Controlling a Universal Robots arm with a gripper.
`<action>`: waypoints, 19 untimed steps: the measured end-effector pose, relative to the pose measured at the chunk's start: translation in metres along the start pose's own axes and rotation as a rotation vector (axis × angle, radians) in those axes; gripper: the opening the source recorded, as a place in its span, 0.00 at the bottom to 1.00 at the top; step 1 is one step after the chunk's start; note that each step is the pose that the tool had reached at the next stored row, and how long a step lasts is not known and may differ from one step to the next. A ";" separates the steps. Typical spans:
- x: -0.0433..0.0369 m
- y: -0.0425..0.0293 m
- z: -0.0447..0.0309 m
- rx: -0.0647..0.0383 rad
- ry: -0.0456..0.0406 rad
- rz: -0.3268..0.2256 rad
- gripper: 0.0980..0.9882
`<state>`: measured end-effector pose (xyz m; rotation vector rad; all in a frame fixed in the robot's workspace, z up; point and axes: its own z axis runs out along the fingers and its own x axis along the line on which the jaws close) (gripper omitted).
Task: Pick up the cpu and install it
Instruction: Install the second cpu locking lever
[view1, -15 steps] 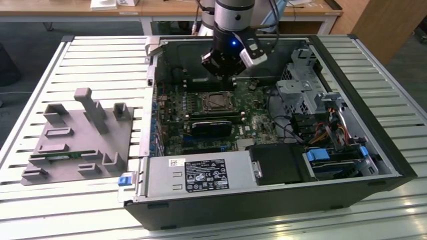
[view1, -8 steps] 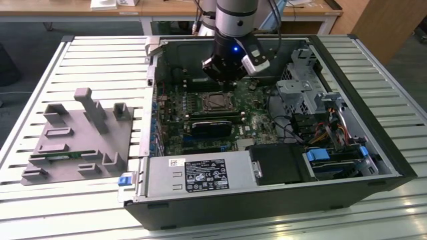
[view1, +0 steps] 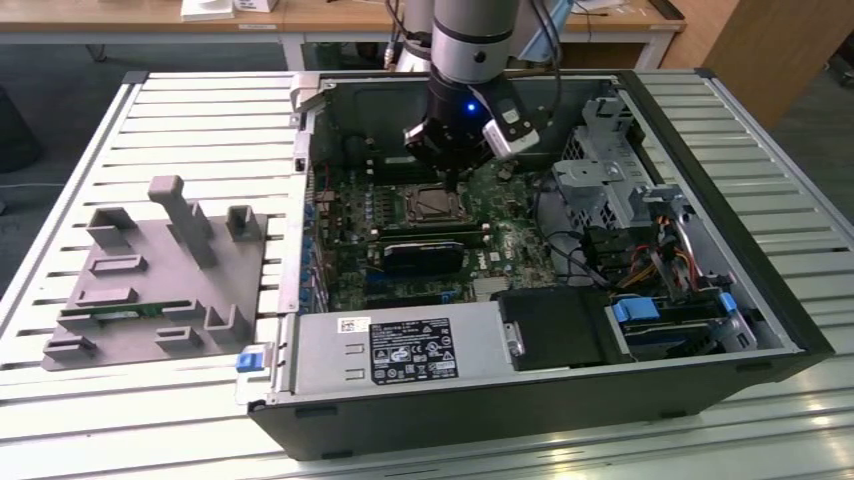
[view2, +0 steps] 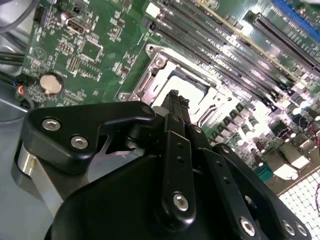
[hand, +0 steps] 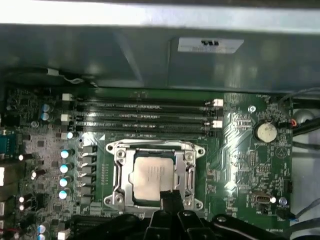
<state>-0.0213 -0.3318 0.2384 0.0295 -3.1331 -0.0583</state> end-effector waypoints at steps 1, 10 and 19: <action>0.0000 -0.0020 0.0006 0.000 -0.0002 0.002 0.01; 0.0004 -0.0193 0.0013 0.000 -0.0002 0.003 0.01; 0.0117 -0.0299 0.0014 0.000 -0.0003 0.003 0.01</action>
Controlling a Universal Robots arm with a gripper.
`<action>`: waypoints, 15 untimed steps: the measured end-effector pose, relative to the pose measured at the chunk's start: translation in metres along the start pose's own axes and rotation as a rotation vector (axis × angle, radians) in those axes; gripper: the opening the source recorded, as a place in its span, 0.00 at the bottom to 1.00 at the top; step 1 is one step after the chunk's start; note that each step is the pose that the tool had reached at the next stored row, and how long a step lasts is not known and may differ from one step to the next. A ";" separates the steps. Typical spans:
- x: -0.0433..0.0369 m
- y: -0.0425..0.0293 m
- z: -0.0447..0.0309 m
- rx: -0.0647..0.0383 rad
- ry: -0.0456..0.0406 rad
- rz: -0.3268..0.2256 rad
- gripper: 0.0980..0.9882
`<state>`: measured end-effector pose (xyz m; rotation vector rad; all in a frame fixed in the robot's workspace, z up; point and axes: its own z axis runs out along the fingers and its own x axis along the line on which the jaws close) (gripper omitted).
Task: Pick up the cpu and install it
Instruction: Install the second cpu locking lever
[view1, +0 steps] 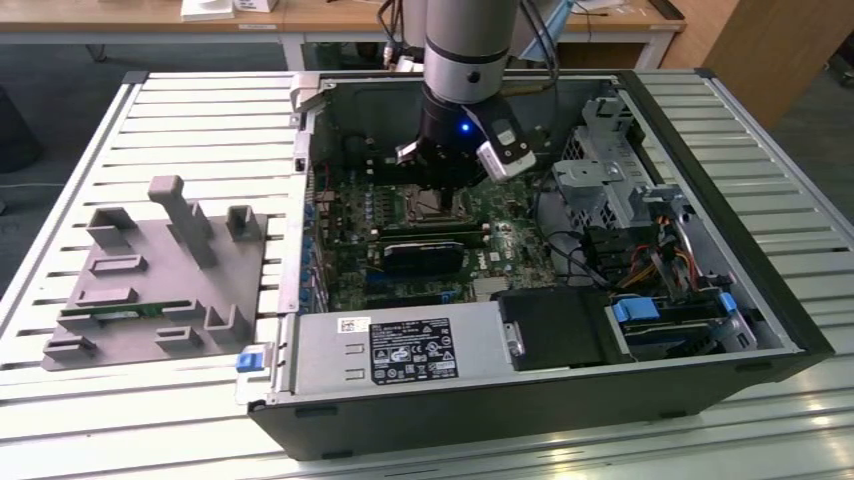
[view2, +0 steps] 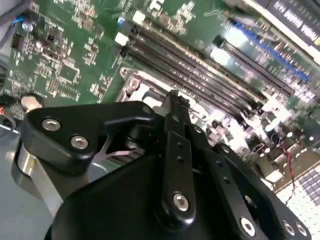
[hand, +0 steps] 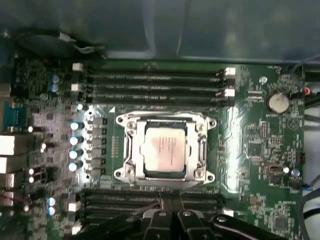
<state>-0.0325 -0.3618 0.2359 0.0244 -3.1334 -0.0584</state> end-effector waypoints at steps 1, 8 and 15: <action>0.0017 -0.0005 0.0001 0.000 0.0000 0.000 0.01; 0.0149 -0.0029 0.0072 0.000 0.0000 0.000 0.01; 0.0152 -0.0034 0.0199 0.000 0.0004 0.000 0.01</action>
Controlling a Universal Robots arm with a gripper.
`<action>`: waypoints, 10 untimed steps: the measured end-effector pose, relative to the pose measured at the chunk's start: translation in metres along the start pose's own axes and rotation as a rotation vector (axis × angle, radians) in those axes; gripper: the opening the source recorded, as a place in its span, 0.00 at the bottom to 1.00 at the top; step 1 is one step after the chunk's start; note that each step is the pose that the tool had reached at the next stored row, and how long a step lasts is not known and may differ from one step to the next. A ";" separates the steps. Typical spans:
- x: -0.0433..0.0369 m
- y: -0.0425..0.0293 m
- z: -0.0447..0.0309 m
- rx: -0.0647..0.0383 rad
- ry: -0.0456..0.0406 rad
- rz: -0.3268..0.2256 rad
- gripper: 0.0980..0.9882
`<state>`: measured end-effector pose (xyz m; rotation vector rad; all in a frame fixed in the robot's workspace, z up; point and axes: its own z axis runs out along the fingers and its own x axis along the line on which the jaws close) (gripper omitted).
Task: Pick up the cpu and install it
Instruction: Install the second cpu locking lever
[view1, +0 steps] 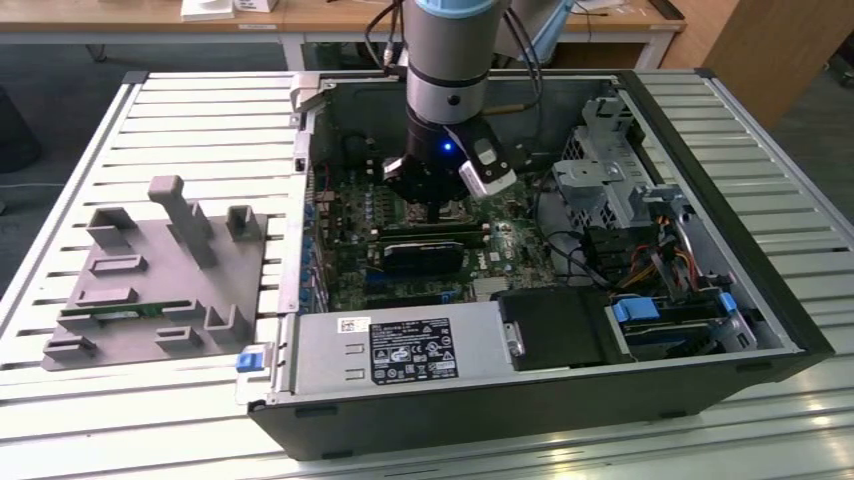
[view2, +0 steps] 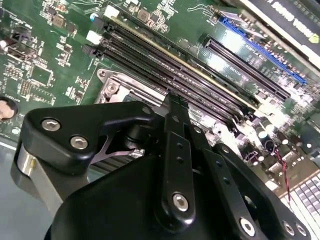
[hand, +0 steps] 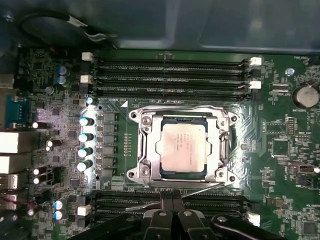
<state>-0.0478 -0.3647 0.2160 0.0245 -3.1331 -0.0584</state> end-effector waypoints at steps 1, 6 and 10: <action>0.0002 0.0000 0.0015 0.000 0.0000 0.000 0.01; 0.0047 -0.0018 0.0043 -0.023 -0.0003 0.000 0.01; 0.0139 -0.0058 0.0065 -0.033 -0.0006 0.000 0.01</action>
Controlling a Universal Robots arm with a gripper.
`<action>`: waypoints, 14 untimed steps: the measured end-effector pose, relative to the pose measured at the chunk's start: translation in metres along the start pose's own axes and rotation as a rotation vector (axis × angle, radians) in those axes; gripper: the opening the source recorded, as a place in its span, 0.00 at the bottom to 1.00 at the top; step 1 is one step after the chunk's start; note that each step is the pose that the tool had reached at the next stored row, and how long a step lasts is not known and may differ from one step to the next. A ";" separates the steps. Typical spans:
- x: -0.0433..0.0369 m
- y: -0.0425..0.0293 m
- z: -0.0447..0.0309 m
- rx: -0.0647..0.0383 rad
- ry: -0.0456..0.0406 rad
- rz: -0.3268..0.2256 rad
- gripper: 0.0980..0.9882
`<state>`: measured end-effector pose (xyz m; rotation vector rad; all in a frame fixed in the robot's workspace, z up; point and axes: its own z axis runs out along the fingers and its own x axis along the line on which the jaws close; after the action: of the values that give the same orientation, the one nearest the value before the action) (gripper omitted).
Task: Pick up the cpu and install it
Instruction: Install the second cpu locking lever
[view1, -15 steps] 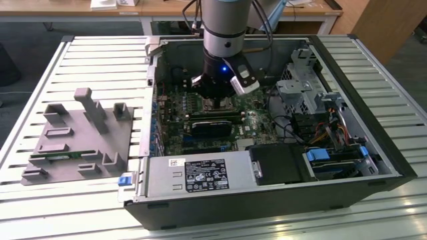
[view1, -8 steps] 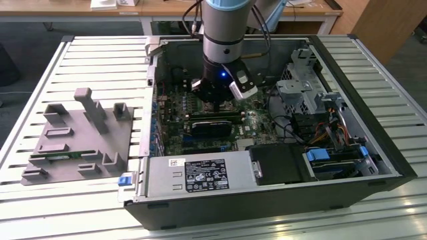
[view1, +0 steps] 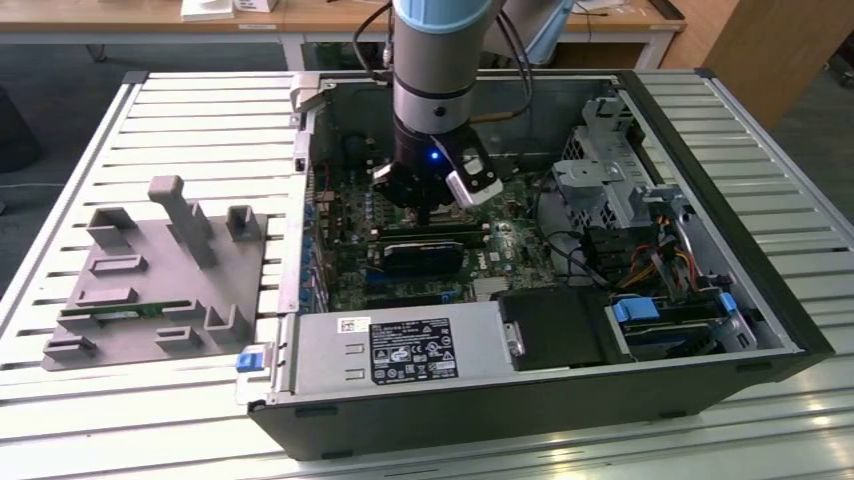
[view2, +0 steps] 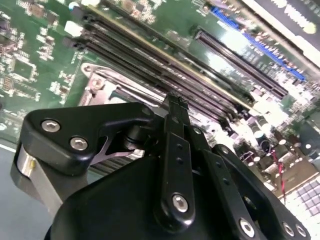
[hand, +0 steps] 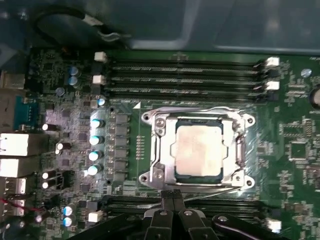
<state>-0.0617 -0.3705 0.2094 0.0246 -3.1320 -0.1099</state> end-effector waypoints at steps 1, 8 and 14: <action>0.0014 -0.0012 0.0007 0.000 0.0001 0.000 0.01; 0.0069 -0.0036 0.0023 -0.006 -0.0006 0.000 0.01; 0.0094 -0.0058 0.0028 -0.019 -0.0026 0.000 0.01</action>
<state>-0.0710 -0.3762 0.2062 0.0248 -3.1332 -0.1402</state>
